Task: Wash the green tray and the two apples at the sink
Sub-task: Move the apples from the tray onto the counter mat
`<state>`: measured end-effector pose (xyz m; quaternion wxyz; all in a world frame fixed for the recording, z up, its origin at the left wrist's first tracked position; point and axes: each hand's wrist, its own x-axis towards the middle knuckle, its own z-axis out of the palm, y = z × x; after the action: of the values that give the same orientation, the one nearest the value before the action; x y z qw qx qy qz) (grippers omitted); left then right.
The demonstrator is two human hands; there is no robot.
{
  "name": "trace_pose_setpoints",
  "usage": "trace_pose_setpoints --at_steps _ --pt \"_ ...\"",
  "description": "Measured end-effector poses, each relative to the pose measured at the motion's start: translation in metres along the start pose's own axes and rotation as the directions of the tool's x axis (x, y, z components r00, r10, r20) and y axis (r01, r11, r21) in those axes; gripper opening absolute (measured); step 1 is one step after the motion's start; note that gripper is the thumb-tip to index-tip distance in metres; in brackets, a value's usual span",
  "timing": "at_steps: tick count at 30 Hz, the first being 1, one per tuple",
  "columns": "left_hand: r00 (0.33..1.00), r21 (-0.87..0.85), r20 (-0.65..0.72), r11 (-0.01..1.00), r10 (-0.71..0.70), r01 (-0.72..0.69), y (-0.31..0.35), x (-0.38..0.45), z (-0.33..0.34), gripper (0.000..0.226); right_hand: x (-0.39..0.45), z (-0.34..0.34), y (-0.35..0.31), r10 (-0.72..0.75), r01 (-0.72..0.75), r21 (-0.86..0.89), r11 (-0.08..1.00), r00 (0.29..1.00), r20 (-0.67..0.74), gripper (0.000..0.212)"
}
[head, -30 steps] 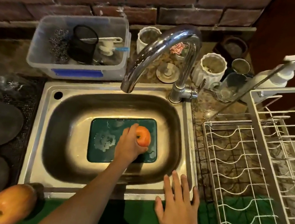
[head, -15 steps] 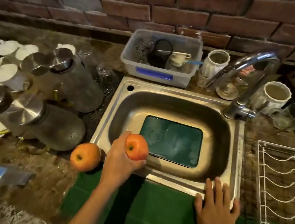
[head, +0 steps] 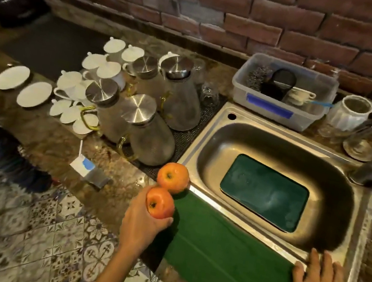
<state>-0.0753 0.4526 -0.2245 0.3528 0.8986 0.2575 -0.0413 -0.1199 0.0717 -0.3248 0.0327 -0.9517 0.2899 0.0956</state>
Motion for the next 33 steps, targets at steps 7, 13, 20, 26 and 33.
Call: trace_pose_setpoints --at_steps 7,13,20,26,33 --pt "0.994 0.069 0.002 0.991 -0.111 0.111 -0.018 0.007 0.000 0.101 -0.001 -0.012 -0.006 0.011 -0.009 -0.034 0.999 0.999 0.038 0.054" --pt "0.994 0.087 0.008 0.990 -0.110 0.109 -0.023 0.004 0.005 0.108 -0.002 -0.012 -0.006 -0.008 0.008 -0.013 1.000 1.000 0.011 0.056" --pt "0.988 0.090 0.086 0.989 -0.127 0.119 -0.020 0.014 0.003 0.114 -0.003 -0.007 0.000 -0.061 0.063 0.056 0.996 0.998 -0.031 0.052" --pt "0.999 0.219 -0.030 0.975 0.028 -0.021 0.009 0.012 -0.011 0.125 0.000 0.001 0.006 -0.097 0.098 0.018 0.995 0.994 -0.045 0.061" --pt "0.829 0.283 0.045 0.789 0.557 -0.546 0.085 0.019 0.062 0.073 0.003 0.008 0.011 -0.136 0.136 -0.015 0.991 0.988 -0.068 0.063"
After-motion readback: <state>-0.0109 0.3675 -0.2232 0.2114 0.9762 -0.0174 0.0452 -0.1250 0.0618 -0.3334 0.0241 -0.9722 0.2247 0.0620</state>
